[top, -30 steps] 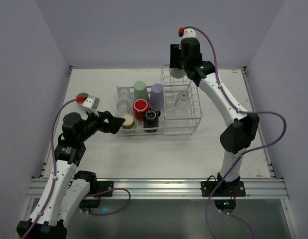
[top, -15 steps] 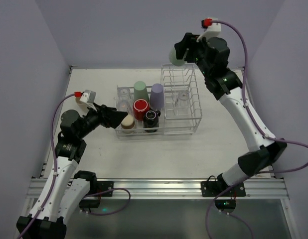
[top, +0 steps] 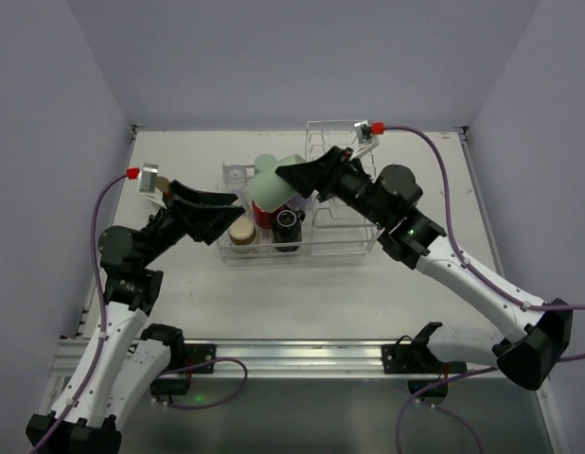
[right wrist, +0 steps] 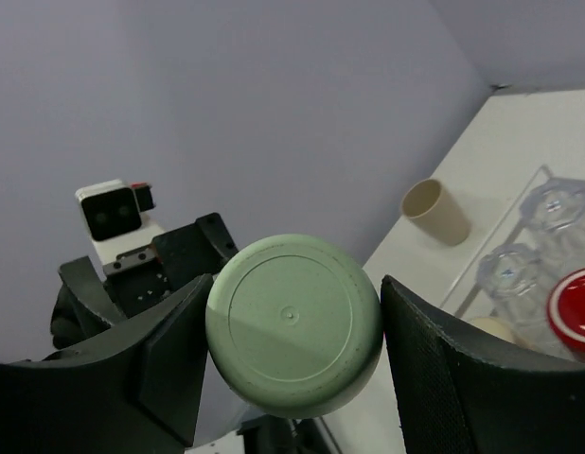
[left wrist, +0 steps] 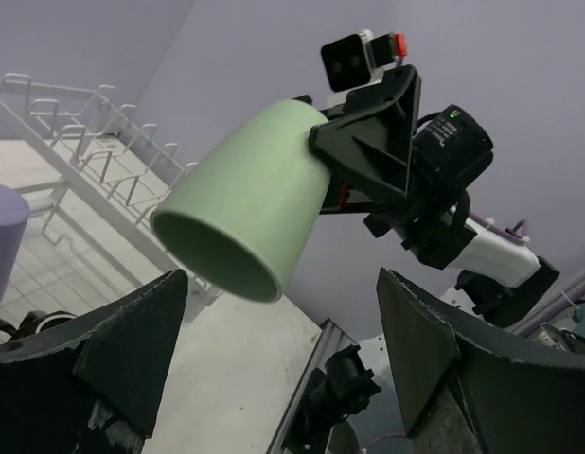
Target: Unload the cups from the dish rack
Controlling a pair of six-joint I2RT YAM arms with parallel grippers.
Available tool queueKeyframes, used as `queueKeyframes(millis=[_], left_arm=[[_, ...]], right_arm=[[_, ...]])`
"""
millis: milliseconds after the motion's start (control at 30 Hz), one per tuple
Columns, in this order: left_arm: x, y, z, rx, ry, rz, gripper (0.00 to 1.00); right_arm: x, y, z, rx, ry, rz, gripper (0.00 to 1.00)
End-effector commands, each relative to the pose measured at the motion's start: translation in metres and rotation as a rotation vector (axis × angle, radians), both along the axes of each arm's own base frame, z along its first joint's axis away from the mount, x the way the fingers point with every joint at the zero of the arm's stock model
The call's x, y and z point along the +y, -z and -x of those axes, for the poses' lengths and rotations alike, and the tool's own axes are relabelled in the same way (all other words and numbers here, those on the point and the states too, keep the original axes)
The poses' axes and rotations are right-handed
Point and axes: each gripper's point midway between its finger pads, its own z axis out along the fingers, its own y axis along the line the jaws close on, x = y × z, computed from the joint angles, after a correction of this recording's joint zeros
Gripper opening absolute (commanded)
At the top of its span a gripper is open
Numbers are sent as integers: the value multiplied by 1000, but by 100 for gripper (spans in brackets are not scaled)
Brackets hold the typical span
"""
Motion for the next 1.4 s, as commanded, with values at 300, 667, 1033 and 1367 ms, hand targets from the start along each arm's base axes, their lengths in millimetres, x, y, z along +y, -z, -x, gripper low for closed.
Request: queueKeyframes(millis=[300, 667, 1033, 1367], left_arm=[[-5, -12, 10, 14, 57, 64, 79], [-4, -28, -8, -31, -17, 79, 8], [68, -10, -96, 153, -589, -396, 0], [199, 51, -173, 512, -949, -731, 0]], right_arm=[[42, -23, 29, 21, -209, -241, 31], [83, -2, 34, 69, -282, -223, 40], [28, 38, 47, -6, -114, 26, 99], [-28, 89, 80, -40, -95, 351, 99]])
